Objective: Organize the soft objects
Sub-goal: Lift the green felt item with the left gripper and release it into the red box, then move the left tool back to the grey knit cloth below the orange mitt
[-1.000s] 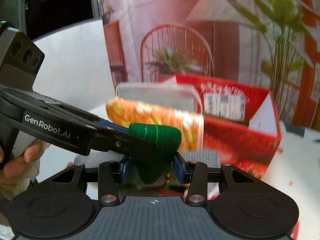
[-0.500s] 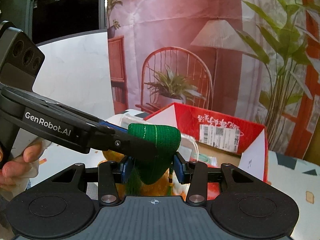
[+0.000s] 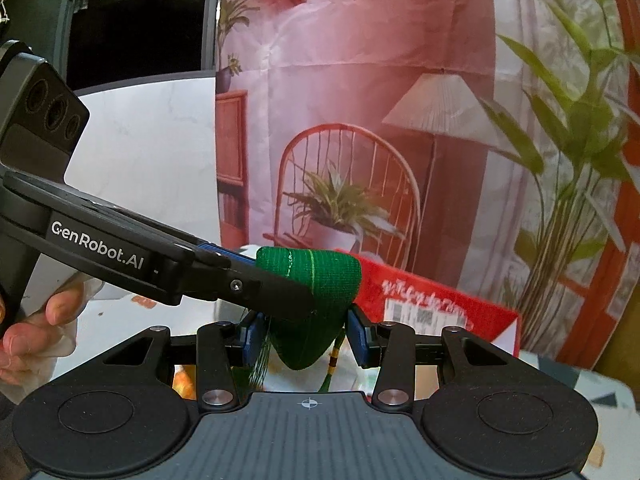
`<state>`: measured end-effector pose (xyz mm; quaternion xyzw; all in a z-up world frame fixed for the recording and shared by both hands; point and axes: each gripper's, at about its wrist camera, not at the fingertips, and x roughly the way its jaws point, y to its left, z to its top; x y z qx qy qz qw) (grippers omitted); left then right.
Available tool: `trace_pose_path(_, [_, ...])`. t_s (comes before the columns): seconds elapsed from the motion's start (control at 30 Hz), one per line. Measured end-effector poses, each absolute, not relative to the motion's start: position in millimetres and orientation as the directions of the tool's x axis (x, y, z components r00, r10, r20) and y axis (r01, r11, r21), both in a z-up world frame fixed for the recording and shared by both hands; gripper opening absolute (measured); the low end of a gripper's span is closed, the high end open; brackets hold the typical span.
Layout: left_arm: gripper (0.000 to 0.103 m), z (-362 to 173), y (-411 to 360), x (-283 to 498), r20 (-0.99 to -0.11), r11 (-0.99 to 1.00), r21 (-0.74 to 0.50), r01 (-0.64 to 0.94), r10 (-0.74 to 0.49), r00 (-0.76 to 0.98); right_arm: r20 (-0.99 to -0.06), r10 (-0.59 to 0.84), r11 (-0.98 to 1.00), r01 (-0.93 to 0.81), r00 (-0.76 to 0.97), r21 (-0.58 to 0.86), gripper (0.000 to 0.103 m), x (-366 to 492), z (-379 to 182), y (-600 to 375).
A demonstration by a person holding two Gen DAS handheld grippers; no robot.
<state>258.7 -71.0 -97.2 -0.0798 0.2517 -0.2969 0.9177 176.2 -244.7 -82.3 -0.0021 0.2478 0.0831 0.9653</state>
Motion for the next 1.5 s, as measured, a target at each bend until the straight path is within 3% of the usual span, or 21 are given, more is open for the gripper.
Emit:
trace_pose_path(0.57, [0.045,-61.9,-56.1,334.8,-0.336,0.849,-0.261,0.459,-0.525,0.782,-0.396,0.129,0.982,-0.172,0.909,-0.076,0.04,278.0,-54.4,-256.8])
trace_pose_path(0.7, [0.045,-75.5,-56.1,354.4,-0.392,0.863,-0.256,0.436,-0.505,0.769,-0.418,0.133,0.983,-0.173,0.899,-0.059,0.04,298.9,-64.7,-262.7])
trace_pose_path(1.07, [0.045,-144.1,-58.0,398.0,-0.599,0.883,-0.295,0.364,-0.468,0.65,-0.607,0.162,0.986,-0.151,0.778,0.07,0.04,333.9,-145.4,-271.2])
trace_pose_path(1.27, [0.045,-155.7,-61.1,406.7,-0.621,0.885,-0.319,0.34,-0.466,0.63,-0.647,0.165,0.985,-0.09,0.744,0.148,0.041,334.7,-165.8,-277.3])
trace_pose_path(1.33, [0.05,-154.0,-61.8,406.1,-0.614,0.884,-0.322,0.339,-0.467,0.636,-0.645,0.152,0.984,-0.055,0.748,0.169,0.043,333.6,-167.4,-280.8])
trace_pose_path(1.5, [0.051,-146.6,-63.9,396.2,-0.605,0.895,-0.276,0.352,-0.446,0.659,-0.648,0.094,0.984,0.029,0.755,0.177,0.043,325.4,-167.1,-291.2])
